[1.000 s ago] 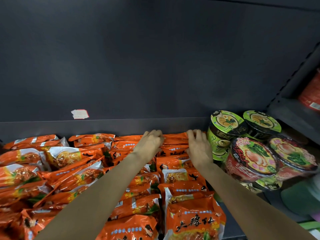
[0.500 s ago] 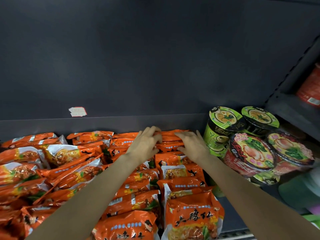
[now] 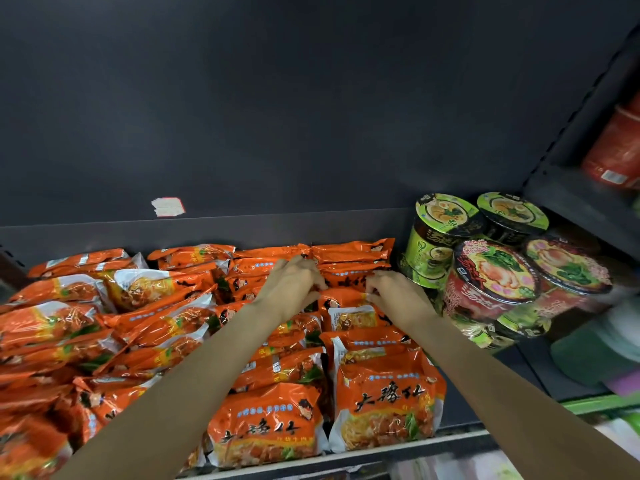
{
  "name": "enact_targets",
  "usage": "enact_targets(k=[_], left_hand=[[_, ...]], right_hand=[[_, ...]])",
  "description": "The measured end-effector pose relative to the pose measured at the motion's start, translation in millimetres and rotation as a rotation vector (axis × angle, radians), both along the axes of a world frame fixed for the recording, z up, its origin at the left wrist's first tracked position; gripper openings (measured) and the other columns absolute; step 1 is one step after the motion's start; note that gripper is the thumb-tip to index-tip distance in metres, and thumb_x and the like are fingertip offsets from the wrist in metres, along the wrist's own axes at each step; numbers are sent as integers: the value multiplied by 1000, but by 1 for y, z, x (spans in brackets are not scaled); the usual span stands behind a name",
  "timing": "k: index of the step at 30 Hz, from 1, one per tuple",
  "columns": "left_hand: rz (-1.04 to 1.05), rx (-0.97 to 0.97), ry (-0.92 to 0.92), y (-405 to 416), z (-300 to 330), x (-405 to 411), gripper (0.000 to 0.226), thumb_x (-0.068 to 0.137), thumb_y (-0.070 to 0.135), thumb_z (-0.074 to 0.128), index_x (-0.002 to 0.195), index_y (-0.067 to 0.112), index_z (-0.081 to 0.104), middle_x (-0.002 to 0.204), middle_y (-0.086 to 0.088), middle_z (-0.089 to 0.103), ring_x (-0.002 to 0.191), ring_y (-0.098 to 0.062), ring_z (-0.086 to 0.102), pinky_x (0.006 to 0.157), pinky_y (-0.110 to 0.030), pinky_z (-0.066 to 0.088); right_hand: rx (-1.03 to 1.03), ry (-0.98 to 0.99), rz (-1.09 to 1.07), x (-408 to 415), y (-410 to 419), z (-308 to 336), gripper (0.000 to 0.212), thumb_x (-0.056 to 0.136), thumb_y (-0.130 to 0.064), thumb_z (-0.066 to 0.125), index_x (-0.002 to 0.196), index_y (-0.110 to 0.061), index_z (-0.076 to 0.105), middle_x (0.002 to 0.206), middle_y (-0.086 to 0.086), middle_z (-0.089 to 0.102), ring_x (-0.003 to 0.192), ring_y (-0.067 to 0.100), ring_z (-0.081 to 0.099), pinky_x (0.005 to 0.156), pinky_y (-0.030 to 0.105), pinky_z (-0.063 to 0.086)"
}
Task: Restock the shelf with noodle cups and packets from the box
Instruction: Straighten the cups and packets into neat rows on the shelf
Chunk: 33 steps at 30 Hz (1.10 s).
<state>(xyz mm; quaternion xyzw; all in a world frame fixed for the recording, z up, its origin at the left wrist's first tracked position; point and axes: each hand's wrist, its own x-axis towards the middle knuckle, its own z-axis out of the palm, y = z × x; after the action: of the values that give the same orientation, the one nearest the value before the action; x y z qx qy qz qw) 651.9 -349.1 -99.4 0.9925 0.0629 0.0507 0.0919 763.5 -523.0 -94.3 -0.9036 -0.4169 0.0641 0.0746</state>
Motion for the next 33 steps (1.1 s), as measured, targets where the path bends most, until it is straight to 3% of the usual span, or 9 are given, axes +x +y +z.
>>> enact_targets(k=[6, 11, 13, 16, 20, 23, 26, 30, 33], left_hand=[[-60, -125, -7, -2, 2, -6, 29, 93, 12, 48, 109, 28, 67, 132, 11, 54, 129, -9, 37, 110, -35, 20], [6, -2, 46, -4, 6, 9, 35, 91, 21, 58, 125, 26, 53, 124, 2, 59, 120, -16, 45, 101, -33, 30], [15, 69, 97, -4, 5, 14, 36, 89, 26, 61, 124, 24, 55, 120, 0, 60, 117, -19, 45, 98, -33, 30], [56, 102, 76, -3, 4, 17, 21, 91, 27, 58, 110, 21, 64, 114, 0, 63, 114, -19, 45, 97, -33, 30], [153, 3, -29, -3, 0, 19, 12, 91, 23, 58, 100, 21, 65, 107, 2, 65, 112, -18, 47, 97, -33, 33], [138, -122, -57, -1, -2, 15, 18, 92, 20, 57, 108, 23, 64, 113, 2, 63, 113, -18, 47, 98, -34, 36], [57, -263, -32, -2, -2, 7, 26, 91, 19, 55, 115, 24, 64, 120, 3, 57, 116, -17, 45, 103, -40, 34], [46, -233, 3, -7, -4, 6, 15, 89, 30, 61, 101, 24, 66, 116, 6, 55, 117, -14, 44, 106, -38, 30], [62, -288, -84, -14, 3, 11, 10, 91, 25, 58, 97, 20, 65, 107, 3, 61, 108, -14, 52, 100, -34, 40]], right_hand=[[-12, 36, -4, -2, -10, 1, 16, 87, -8, 55, 74, -17, 54, 93, 2, 63, 84, 22, 61, 68, 34, 50], [-8, 48, -4, -1, -12, 6, 29, 88, -28, 64, 64, -20, 48, 92, -1, 63, 79, 16, 59, 63, 29, 44], [-7, 41, 8, -2, -14, 7, 34, 88, -32, 63, 60, -20, 47, 102, -4, 62, 87, 15, 59, 68, 29, 46], [2, -26, -1, -5, -14, 9, 25, 91, -30, 58, 70, -17, 56, 111, -7, 57, 99, 15, 57, 72, 28, 46], [33, -118, -110, -6, -12, 13, 16, 96, -25, 48, 92, -16, 61, 92, 3, 65, 84, 26, 63, 70, 33, 50], [158, -55, -193, -3, -9, 12, 13, 94, -21, 52, 103, -22, 61, 87, 4, 70, 79, 26, 66, 71, 38, 55], [213, 6, -213, -3, -6, 10, 12, 94, -17, 53, 104, -18, 61, 87, 6, 70, 79, 25, 67, 72, 39, 56], [174, 3, -173, -5, -2, 8, 11, 94, -15, 51, 103, -14, 57, 87, 10, 69, 84, 29, 65, 75, 37, 52], [116, 38, -201, -1, -1, 14, 12, 94, -8, 49, 104, -12, 55, 88, 12, 65, 84, 30, 63, 70, 34, 50]])
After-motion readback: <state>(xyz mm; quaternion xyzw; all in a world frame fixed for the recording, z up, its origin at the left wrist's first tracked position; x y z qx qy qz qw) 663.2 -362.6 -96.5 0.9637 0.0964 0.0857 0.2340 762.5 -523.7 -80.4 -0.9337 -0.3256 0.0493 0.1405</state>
